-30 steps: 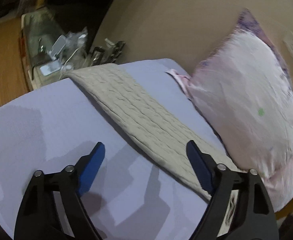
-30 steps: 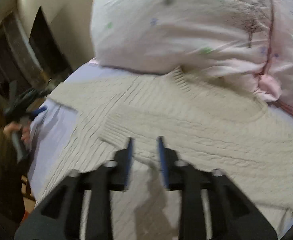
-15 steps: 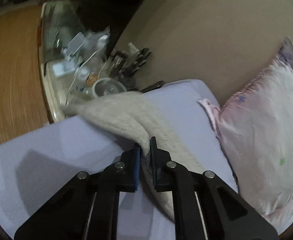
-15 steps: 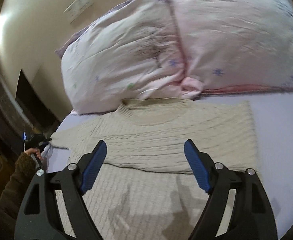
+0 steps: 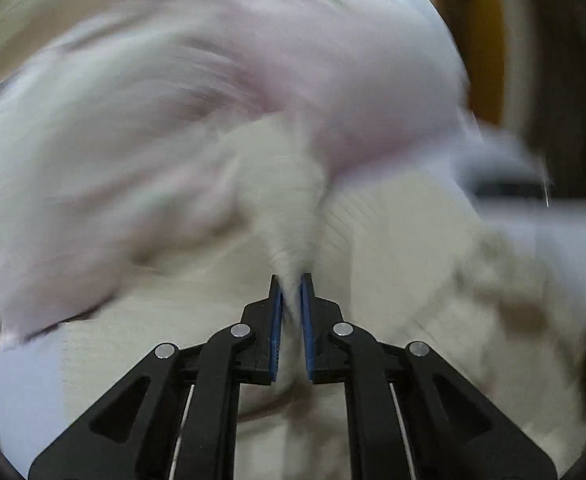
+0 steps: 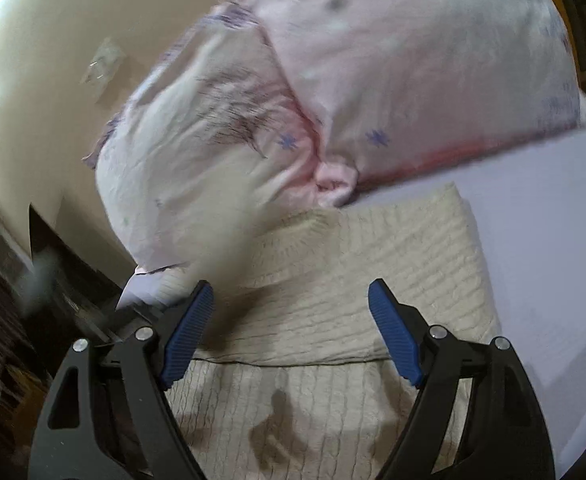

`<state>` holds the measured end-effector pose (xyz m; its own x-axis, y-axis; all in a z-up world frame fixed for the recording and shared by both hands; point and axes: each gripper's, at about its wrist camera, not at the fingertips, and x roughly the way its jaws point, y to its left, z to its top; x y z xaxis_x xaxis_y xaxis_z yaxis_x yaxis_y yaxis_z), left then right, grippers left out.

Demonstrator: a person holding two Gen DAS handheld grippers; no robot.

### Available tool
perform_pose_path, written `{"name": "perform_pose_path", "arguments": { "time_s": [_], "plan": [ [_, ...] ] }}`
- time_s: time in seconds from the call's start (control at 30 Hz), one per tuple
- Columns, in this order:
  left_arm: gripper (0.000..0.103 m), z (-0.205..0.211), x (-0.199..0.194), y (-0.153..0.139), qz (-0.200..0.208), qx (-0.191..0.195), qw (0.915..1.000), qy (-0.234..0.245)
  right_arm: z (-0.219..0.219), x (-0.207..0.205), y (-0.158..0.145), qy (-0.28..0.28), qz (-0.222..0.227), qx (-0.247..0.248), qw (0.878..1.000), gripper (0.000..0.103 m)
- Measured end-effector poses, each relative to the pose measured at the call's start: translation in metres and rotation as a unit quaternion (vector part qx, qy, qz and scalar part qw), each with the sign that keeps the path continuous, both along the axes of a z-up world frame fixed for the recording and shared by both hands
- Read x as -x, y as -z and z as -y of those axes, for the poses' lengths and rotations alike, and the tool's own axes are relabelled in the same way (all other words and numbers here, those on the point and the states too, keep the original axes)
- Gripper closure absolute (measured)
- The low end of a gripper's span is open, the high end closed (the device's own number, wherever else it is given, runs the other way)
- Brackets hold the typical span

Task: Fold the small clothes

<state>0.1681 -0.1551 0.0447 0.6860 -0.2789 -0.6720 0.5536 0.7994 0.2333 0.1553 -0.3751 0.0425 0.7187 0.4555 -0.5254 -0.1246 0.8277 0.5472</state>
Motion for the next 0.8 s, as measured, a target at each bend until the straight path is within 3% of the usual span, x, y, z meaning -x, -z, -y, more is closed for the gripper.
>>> {"name": "perform_pose_path", "arguments": {
  "time_s": [0.07,0.13,0.2,0.27,0.37,0.47,0.53,0.57,0.67,0.73,0.77,0.8],
  "plan": [
    [0.091,0.018,0.008,0.019,-0.015,-0.029,0.9993,0.014,0.01,-0.005,0.008,0.009,-0.023,-0.011,1.0,0.029],
    [0.08,0.0,0.018,0.006,-0.021,0.007,0.9997,0.012,0.021,-0.011,0.016,0.016,-0.045,-0.015,0.999,0.035],
    [0.05,-0.028,0.025,-0.012,-0.021,0.051,0.9985,-0.009,0.028,-0.016,0.023,0.029,-0.064,-0.009,0.998,0.047],
    [0.049,-0.072,0.034,-0.029,-0.024,0.089,0.9951,-0.035,0.032,-0.025,0.032,0.044,-0.088,-0.005,0.995,0.052],
    [0.048,-0.136,0.051,-0.035,-0.034,0.097,0.9888,-0.108,0.033,-0.041,0.046,0.051,-0.117,-0.014,0.992,0.057],
    [0.048,-0.191,0.077,-0.027,-0.066,0.116,0.976,-0.172,0.031,-0.053,0.059,0.057,-0.147,-0.053,0.986,0.057],
    [0.048,-0.222,0.096,-0.018,-0.096,0.142,0.9647,-0.2,0.024,-0.054,0.059,0.058,-0.138,-0.026,0.988,0.1],
    [0.048,-0.233,0.104,-0.016,-0.108,0.154,0.9607,-0.204,0.022,-0.053,0.058,0.066,-0.125,-0.002,0.99,0.098],
    [0.047,-0.256,0.126,-0.003,-0.146,0.198,0.947,-0.207,0.033,-0.049,0.055,0.08,-0.101,-0.017,0.992,0.095],
    [0.047,-0.262,0.135,0.004,-0.158,0.209,0.9427,-0.206,0.037,-0.041,0.049,0.086,-0.108,-0.005,0.99,0.068],
    [0.047,-0.264,0.141,0.009,-0.166,0.213,0.9408,-0.206,0.038,-0.033,0.045,0.082,-0.11,-0.002,0.991,0.038],
    [0.046,-0.265,0.144,0.013,-0.172,0.215,0.9393,-0.204,0.039,-0.018,0.039,0.067,-0.1,-0.001,0.993,0.029]
  ]
}}
